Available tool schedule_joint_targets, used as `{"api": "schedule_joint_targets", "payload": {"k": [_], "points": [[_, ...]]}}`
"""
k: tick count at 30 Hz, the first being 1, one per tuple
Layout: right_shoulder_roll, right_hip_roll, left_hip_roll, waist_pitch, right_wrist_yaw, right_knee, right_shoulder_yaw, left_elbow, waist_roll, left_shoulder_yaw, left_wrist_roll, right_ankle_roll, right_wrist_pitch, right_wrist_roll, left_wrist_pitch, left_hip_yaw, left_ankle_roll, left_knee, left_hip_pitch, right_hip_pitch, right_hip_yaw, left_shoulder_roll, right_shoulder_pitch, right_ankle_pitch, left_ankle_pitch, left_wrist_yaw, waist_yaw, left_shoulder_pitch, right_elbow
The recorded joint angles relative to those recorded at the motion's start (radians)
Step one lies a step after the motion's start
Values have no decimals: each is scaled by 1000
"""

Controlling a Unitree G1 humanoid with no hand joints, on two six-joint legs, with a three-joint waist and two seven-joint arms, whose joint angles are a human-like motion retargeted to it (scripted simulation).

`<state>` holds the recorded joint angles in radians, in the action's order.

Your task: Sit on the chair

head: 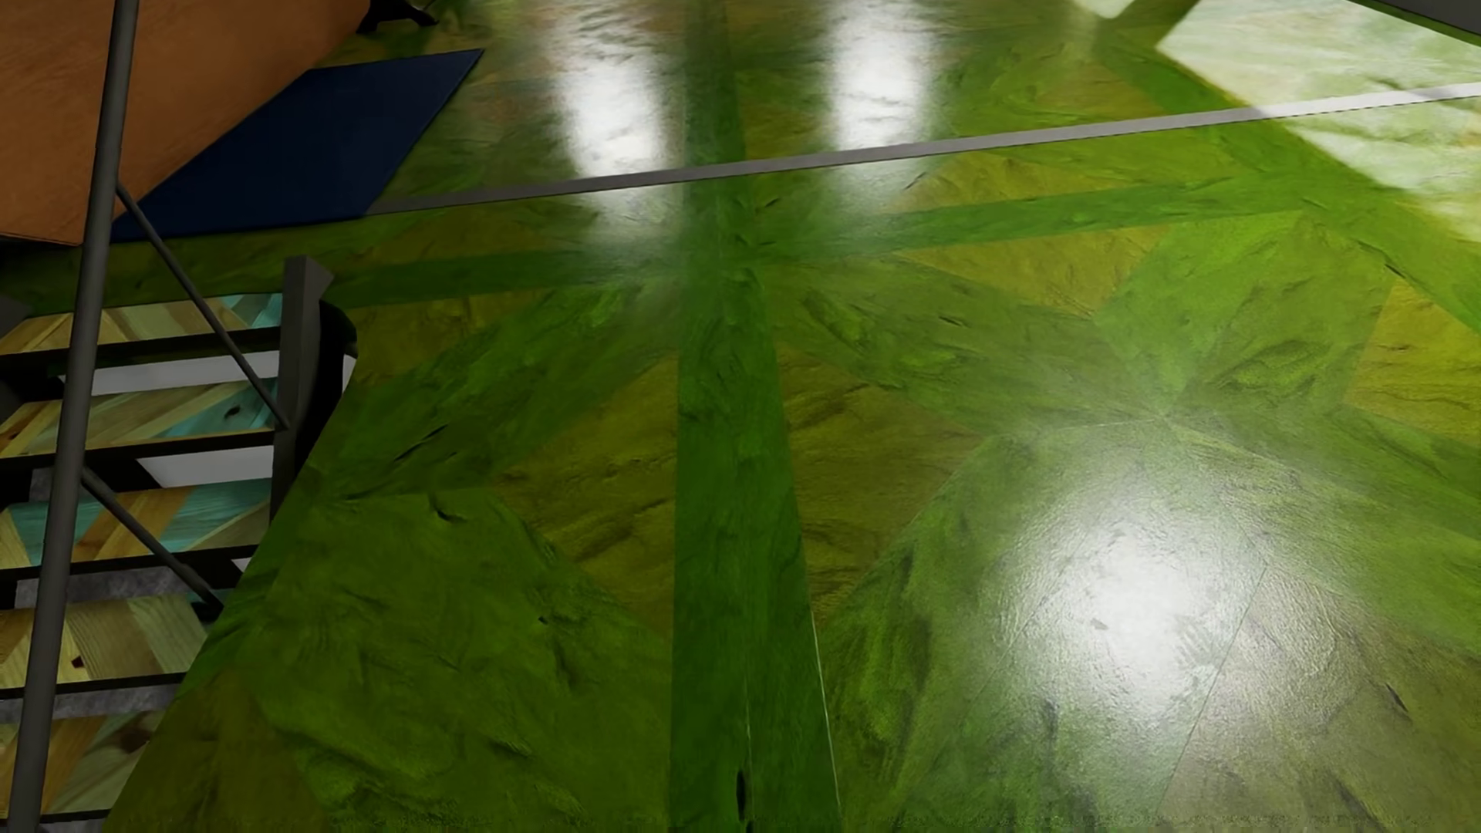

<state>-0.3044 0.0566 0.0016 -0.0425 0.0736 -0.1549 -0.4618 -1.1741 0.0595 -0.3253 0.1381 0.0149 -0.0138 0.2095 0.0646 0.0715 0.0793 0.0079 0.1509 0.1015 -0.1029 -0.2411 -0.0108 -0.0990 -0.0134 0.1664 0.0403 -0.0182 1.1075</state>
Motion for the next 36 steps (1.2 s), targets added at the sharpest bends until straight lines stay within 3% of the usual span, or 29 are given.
{"api": "schedule_joint_targets", "payload": {"k": [4,7,10,12,14,15,17,19,21,24,26,31,33,36], "points": [[3,-8,4,56,57,-25,-41,56,-2,-44,-33,-13,9,-10,-34,-7,-4,58,-35,-15,1,10,-44,7,2,55,0,-40,-58],[-30,-9,8,114,139,-113,-111,116,-3,-105,-7,-22,-6,20,-48,-13,-11,151,-107,-84,17,2,-118,-3,11,74,-8,-104,-112],[-56,-6,29,202,166,-217,-184,183,-3,-189,19,-17,-20,51,-37,-27,6,319,-245,-180,36,-24,-205,-14,39,79,-9,-199,-176],[-74,3,47,274,174,-305,-248,231,-5,-230,15,1,-30,63,-31,-28,21,409,-347,-279,47,-51,-280,-21,50,67,-11,-270,-230],[-91,15,58,357,139,-381,-345,271,-8,-278,10,9,-37,85,-26,-31,36,474,-431,-364,54,-73,-361,-51,53,9,-10,-339,-275],[-105,26,52,409,186,-431,-336,275,-18,-302,20,8,-118,82,54,-45,39,518,-483,-410,82,-81,-425,-109,65,14,-10,-375,-278],[-115,50,67,486,164,-515,-428,314,-21,-359,28,17,-135,108,73,-50,64,598,-583,-499,87,-110,-515,-149,73,-2,-10,-446,-295],[-119,82,88,564,139,-617,-513,383,-29,-419,55,70,-158,144,102,-60,90,710,-698,-606,90,-155,-610,-138,96,21,-15,-527,-306],[-131,112,107,641,89,-742,-591,490,-41,-475,72,118,-164,161,134,-72,115,839,-820,-728,103,-220,-704,-128,127,26,-20,-607,-321],[-210,144,141,733,-14,-938,-708,701,-44,-520,61,161,-216,176,215,-100,163,1047,-1011,-900,141,-349,-848,-186,179,-57,-26,-698,-446],[-294,156,151,788,-147,-1076,-770,829,-43,-554,18,173,-233,152,245,-126,185,1180,-1143,-1024,171,-433,-945,-227,210,-147,-30,-770,-569],[-552,173,183,877,-437,-1427,-931,1158,-48,-581,-130,191,-254,28,301,-180,248,1516,-1429,-1304,252,-667,-1160,-328,284,-370,-29,-868,-948],[-632,175,196,905,-517,-1553,-956,1264,-52,-566,-167,200,-265,-1,324,-204,266,1639,-1518,-1390,279,-742,-1212,-361,306,-429,-28,-886,-1057],[-715,180,196,929,-575,-1703,-959,1373,-54,-533,-199,205,-273,-24,344,-229,267,1785,-1606,-1477,311,-805,-1244,-397,323,-480,-28,-882,-1157]]}}
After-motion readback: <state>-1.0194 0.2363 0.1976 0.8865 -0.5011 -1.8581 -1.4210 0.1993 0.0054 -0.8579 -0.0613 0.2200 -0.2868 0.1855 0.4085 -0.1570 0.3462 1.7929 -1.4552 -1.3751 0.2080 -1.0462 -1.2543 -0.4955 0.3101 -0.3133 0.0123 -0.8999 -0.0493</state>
